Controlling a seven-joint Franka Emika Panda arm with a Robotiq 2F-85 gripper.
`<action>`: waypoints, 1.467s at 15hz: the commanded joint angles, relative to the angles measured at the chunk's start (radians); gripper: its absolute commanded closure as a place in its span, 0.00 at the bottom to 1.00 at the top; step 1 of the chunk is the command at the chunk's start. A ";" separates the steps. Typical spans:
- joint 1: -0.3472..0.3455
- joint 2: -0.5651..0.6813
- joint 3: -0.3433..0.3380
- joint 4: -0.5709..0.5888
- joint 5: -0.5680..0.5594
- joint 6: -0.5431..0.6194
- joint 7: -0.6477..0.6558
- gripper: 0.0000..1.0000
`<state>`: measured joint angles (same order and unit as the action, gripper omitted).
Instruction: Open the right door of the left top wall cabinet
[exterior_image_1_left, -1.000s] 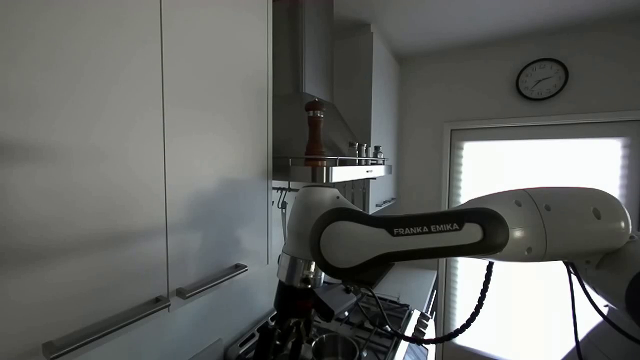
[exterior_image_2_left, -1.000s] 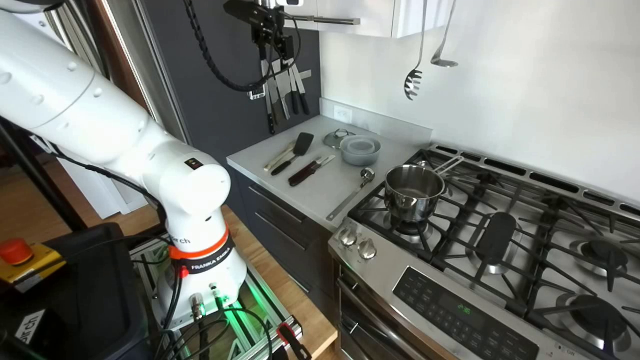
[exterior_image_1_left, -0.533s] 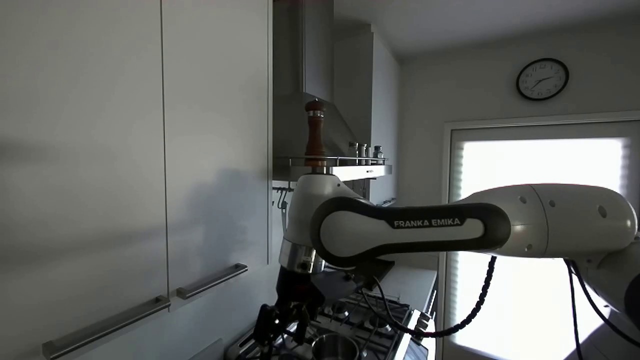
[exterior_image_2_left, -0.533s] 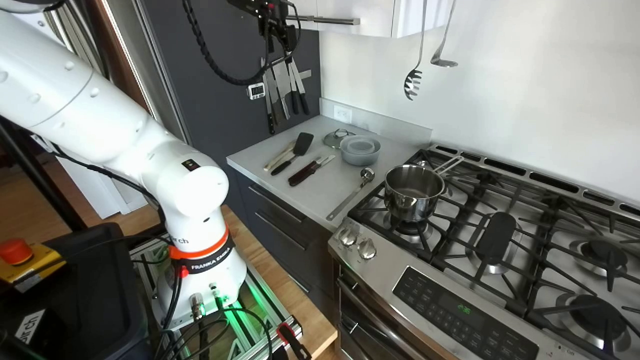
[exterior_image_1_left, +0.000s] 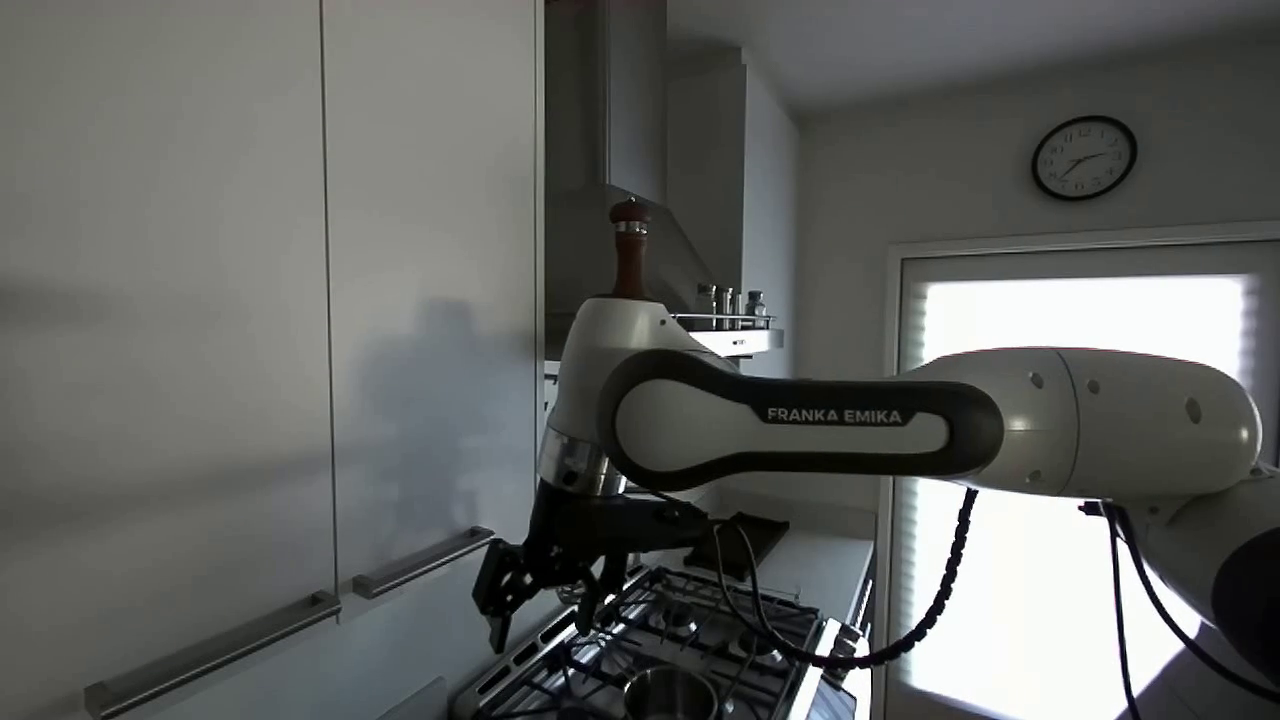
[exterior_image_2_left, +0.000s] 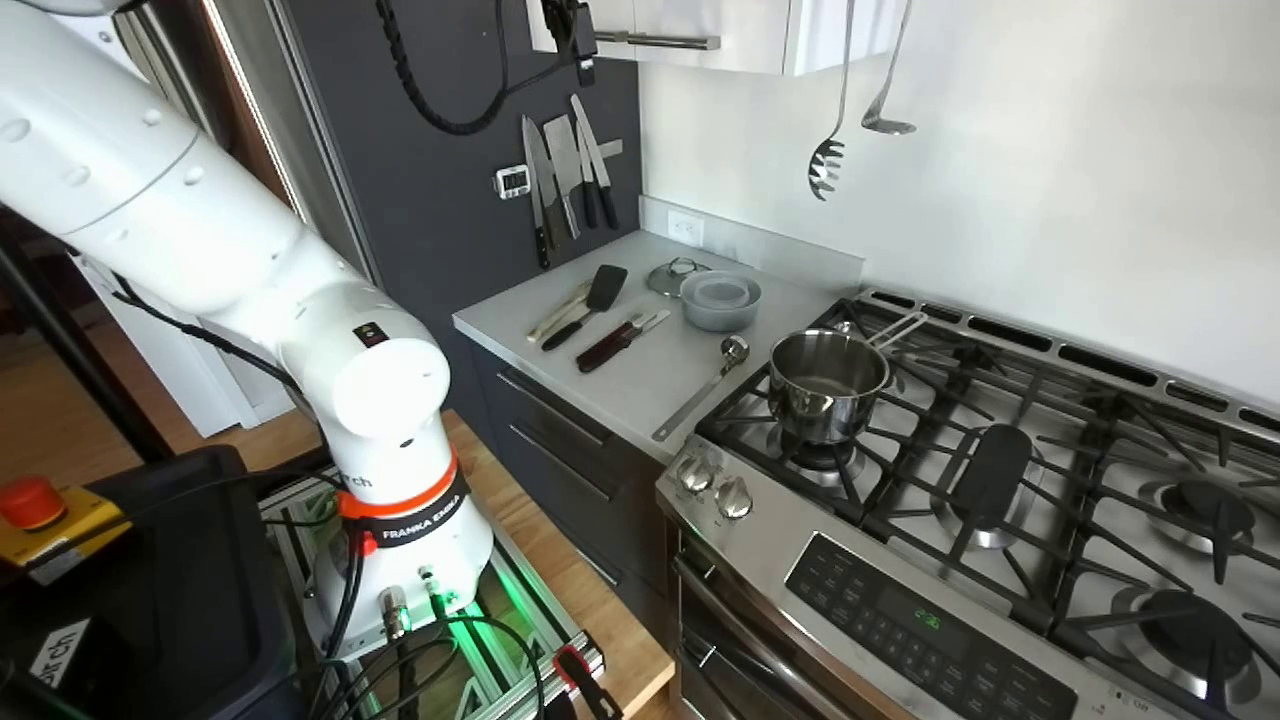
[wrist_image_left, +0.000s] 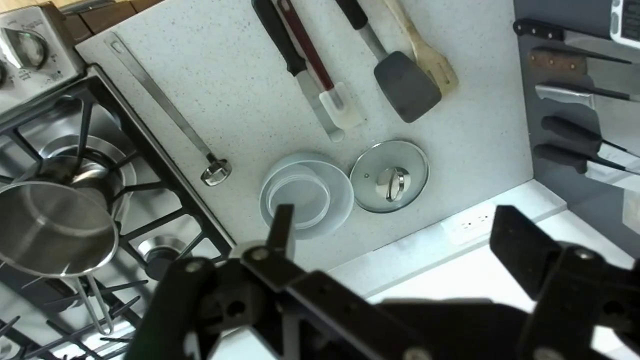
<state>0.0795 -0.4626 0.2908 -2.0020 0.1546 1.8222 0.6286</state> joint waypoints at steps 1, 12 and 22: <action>0.006 0.003 -0.005 0.003 -0.003 -0.002 0.002 0.00; -0.044 0.082 0.019 -0.037 0.002 0.416 0.450 0.00; -0.032 0.147 0.002 -0.050 -0.028 0.612 0.712 0.00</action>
<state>0.0439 -0.3210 0.2955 -2.0298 0.1403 2.3791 1.2716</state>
